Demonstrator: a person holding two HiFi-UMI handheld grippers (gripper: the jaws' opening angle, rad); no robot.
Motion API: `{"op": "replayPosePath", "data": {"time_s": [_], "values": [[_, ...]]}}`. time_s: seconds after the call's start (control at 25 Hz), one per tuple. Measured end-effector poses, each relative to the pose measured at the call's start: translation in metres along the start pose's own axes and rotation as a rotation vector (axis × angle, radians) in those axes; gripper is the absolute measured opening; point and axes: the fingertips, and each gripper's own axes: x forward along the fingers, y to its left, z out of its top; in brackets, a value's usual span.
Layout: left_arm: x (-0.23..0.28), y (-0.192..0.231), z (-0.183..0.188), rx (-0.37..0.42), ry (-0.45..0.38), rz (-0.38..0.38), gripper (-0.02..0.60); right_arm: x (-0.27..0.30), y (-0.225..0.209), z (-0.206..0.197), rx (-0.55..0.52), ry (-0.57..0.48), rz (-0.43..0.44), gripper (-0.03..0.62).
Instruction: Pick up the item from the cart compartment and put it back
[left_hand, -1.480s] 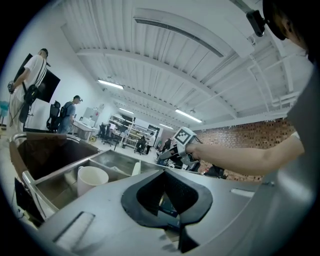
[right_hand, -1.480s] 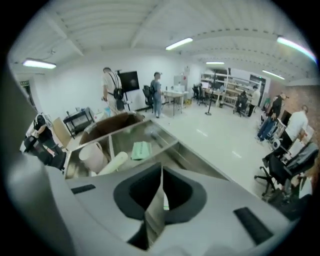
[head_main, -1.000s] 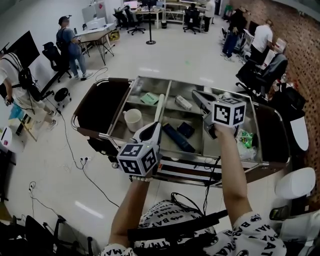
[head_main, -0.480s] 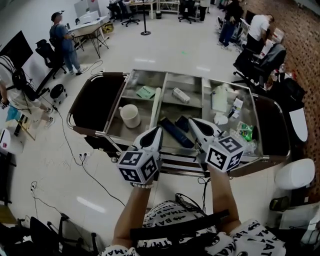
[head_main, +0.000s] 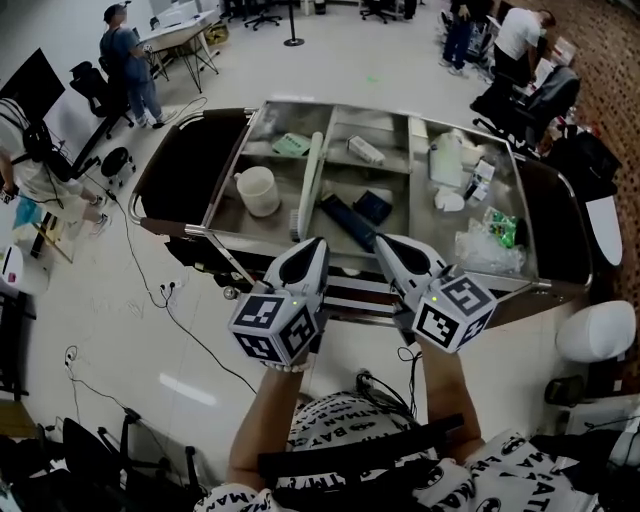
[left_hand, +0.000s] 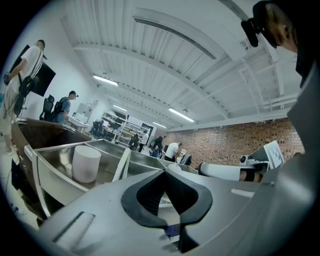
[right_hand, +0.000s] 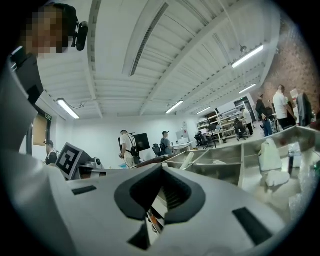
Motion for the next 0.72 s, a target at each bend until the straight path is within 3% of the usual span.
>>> {"op": "replayPosePath", "data": {"time_s": [0.36, 0.72], "values": [[-0.030, -0.021, -0.024, 0.019, 0.015, -0.027, 0.000, -0.028, 0.030, -0.030, -0.020, 0.010, -0.001, 0.002], [-0.056, -0.026, -0.020, 0.038, 0.000, -0.022, 0.000, -0.043, 0.050, -0.034, -0.021, 0.001, -0.012, 0.002]]}}
